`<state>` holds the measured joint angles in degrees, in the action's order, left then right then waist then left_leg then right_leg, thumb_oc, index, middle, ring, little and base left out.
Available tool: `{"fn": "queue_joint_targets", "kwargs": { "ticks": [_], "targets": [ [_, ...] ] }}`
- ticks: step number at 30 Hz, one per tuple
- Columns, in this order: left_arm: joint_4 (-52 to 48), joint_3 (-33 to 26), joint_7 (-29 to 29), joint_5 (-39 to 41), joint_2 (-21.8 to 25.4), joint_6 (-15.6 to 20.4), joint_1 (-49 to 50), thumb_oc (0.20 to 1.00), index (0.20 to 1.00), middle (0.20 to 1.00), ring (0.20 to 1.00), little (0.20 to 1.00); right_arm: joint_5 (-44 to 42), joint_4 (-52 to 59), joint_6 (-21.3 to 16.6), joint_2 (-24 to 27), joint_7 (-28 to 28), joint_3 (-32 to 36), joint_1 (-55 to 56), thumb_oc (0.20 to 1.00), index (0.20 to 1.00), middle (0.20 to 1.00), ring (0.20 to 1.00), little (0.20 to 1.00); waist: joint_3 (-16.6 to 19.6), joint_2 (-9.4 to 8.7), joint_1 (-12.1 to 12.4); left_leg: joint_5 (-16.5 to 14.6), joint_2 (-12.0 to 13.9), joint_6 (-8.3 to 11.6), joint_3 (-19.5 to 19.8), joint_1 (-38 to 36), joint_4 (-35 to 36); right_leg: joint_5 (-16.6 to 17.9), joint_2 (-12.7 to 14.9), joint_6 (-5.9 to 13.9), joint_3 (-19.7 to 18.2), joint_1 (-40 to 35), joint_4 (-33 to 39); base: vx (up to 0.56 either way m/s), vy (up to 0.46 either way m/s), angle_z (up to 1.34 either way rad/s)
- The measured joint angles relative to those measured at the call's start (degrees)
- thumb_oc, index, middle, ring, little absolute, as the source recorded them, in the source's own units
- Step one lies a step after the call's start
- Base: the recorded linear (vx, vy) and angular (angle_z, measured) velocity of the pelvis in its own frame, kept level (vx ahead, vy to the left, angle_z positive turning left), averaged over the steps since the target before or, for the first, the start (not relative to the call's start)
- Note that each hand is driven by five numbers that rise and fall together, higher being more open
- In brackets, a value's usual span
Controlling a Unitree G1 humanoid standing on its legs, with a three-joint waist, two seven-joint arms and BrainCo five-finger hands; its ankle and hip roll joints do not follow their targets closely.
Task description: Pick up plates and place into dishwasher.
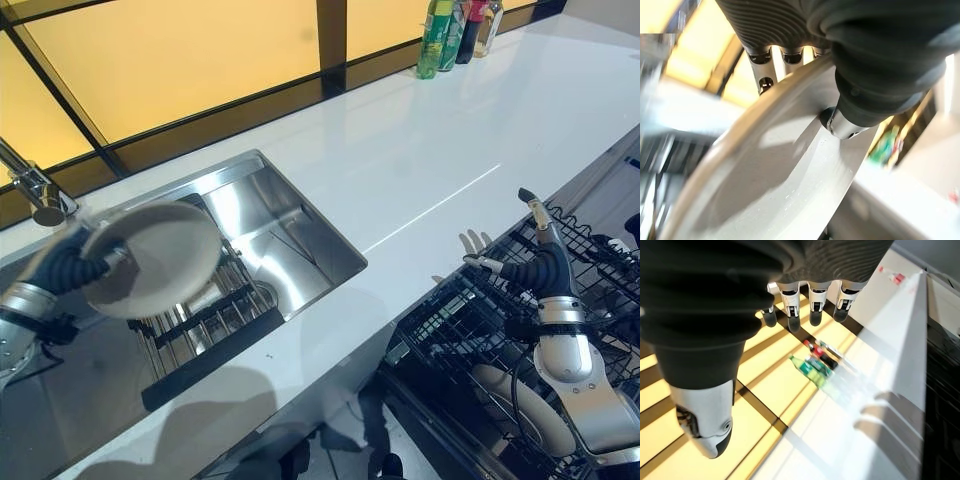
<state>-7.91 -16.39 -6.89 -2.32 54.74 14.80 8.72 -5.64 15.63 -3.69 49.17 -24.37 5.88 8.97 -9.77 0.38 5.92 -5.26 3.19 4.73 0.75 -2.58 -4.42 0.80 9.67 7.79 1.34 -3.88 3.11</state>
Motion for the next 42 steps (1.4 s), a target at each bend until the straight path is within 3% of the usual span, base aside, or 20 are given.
{"fn": "queue_joint_targets", "kwargs": {
  "ticks": [5,11,16,25,32,37,42],
  "targets": [
    [-0.32,-2.89,-9.99,-3.15,-4.6,3.78,-2.19,0.2,0.2,0.2,0.2,0.2,3.39,1.49,-1.2,-3.01,-2.84,1.22,-3.06,1.0,1.0,1.0,1.0,1.0,2.05,-0.6,0.33,0.28,0.15,0.29,2.0,0.0,1.06,0.06,-0.36,-0.12,0.55,-0.22,0.6,-0.13,-0.046,0.05],
    [-3.16,-2.58,-14.69,-3.7,-7.17,7.3,-6.63,0.2,0.2,0.2,0.2,0.2,5.23,4.18,-3.78,-3.75,-3.78,0.97,-9.57,1.0,1.0,1.0,1.0,1.0,2.94,-1.21,1.25,0.97,0.31,0.58,2.94,-0.7,2.36,0.2,-0.61,-0.36,1.47,-1.22,1.36,-0.12,-0.058,0.07],
    [-4.44,1.73,-14.64,-3.23,-7.2,9.42,-12.02,0.2,0.2,0.2,0.2,0.2,5.57,4.65,-5.22,-4.28,-2.65,-2.32,-15.96,1.0,1.0,1.0,1.0,1.0,5.14,-1.71,1.42,1.52,0.27,0.73,4.27,-0.73,3.3,0.15,-0.74,-0.45,2.6,-1.93,1.99,-0.12,-0.062,0.14],
    [-6.35,19.37,-11.95,-3.28,-7.26,16.72,-24.93,0.2,0.2,0.2,0.2,0.2,4.87,4.58,-7.8,-8.04,3.12,-13.74,-26.4,1.0,1.0,1.0,1.0,1.0,5.5,-1.96,1.33,1.92,0.26,0.96,5.37,-0.69,3.48,0.12,-1.19,-0.56,3.77,-2.44,1.99,-0.08,-0.046,0.06],
    [-6.85,23.51,-9.2,-3.37,-7.62,19.64,-28.12,0.2,0.2,0.2,0.2,0.2,2.67,4.57,-8.86,-10.22,7.7,-15.95,-27.17,1.0,1.0,1.0,1.0,1.0,5.76,-1.8,1.15,2.13,0.22,1.1,5.63,-0.74,3.85,-0.01,-1.47,-0.78,3.95,-2.45,1.98,-0.06,-0.039,0.02],
    [-6.94,29.67,-6.38,-4.35,-7.46,22.35,-32.01,0.2,0.2,0.2,0.2,0.2,2.61,4.37,-8.92,-10.3,9.35,-18.1,-30.01,1.0,1.0,1.0,1.0,1.0,5.85,-1.8,1.12,2.13,0.19,1.1,5.69,-0.78,3.85,0.0,-1.45,-0.78,3.99,-2.52,1.98,-0.01,-0.012,0.0],
    [-7.13,30.61,-5.42,-5.41,-6.93,23.34,-33.81,0.2,0.2,0.2,0.2,0.2,1.47,4.38,-9.4,-10.3,10.3,-18.09,-30.61,1.0,1.0,1.0,1.0,1.0,6.49,-1.84,0.98,2.13,0.19,1.1,5.68,-0.81,3.95,-0.02,-1.41,-0.79,3.97,-2.48,1.98,0.0,0.0,0.0]
  ]
}}
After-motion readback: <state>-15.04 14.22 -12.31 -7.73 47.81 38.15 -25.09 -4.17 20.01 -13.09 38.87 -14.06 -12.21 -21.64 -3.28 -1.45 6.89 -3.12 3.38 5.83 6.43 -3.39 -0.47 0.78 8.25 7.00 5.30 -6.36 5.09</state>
